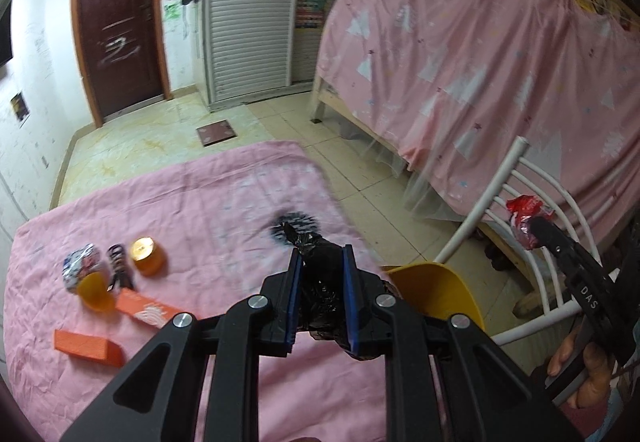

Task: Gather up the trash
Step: 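Carry the black bag and red snack bag to the yellow bin, then open both tools over the yellow bin to release the bags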

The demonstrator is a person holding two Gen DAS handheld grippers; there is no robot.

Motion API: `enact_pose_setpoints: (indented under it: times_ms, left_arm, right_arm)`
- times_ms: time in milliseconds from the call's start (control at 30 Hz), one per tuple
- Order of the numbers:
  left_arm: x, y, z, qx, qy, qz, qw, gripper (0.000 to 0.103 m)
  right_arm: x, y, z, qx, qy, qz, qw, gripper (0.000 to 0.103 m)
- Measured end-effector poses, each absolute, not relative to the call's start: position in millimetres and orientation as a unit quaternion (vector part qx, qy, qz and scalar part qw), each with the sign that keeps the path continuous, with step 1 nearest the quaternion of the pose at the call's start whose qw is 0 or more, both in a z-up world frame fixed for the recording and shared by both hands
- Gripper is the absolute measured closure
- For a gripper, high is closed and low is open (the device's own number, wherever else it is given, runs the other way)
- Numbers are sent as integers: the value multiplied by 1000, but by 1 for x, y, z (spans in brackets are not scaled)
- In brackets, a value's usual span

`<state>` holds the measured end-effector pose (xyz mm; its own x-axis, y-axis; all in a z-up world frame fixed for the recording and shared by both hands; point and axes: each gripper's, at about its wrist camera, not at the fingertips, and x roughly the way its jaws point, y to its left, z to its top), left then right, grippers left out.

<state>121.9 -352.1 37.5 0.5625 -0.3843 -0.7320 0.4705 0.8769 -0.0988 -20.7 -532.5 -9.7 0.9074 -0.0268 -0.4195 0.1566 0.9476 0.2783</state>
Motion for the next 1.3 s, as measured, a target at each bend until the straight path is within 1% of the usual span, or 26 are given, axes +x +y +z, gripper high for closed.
enact_pose_setpoints:
  times_ms: [133, 233, 267, 333, 400, 667, 767, 800, 833, 867, 933, 1000, 1133, 1300]
  left_arm:
    - [116, -377, 37, 62, 401, -260, 877, 92]
    - [110, -392, 35, 67, 403, -271, 872, 92]
    - [108, -395, 35, 67, 404, -274, 870, 91]
    - [104, -404, 33, 72, 405, -278, 868, 92]
    - [101, -413, 32, 77, 406, -283, 866, 92]
    - [92, -437, 29, 81, 415, -315, 850, 91]
    - [90, -445, 27, 77, 426, -331, 838, 86]
    - [90, -447, 26, 80, 428, -332, 837, 83]
    - [89, -449, 24, 82, 429, -333, 836, 78]
    - [89, -450, 23, 83, 430, -333, 835, 75]
    - [88, -452, 20, 85, 433, -335, 832, 64]
    - [87, -450, 19, 87, 433, -334, 833, 59]
    - [90, -445, 20, 84, 432, -329, 835, 54]
    - [93, -434, 22, 75, 431, -324, 839, 51]
  right_arm:
    - [-26, -542, -14, 153, 215, -62, 963, 78]
    - [-25, -543, -17, 151, 223, -67, 961, 76]
    - [-25, -545, -18, 152, 225, -68, 960, 72]
    - [-25, -546, -20, 153, 228, -69, 959, 54]
    - [-24, -546, -21, 152, 231, -67, 959, 48]
    - [-31, -556, -22, 163, 220, -92, 957, 47]
    - [-33, -559, -21, 170, 216, -97, 957, 46]
    - [-34, -559, -21, 171, 215, -99, 957, 44]
    - [-34, -559, -20, 172, 214, -99, 956, 42]
    - [-34, -560, -20, 172, 213, -99, 956, 42]
    - [-34, -559, -20, 170, 214, -98, 957, 42]
    - [-34, -559, -19, 170, 213, -96, 957, 42]
    - [-32, -555, -18, 170, 214, -94, 957, 41]
    - [-26, -547, -17, 164, 217, -86, 958, 40]
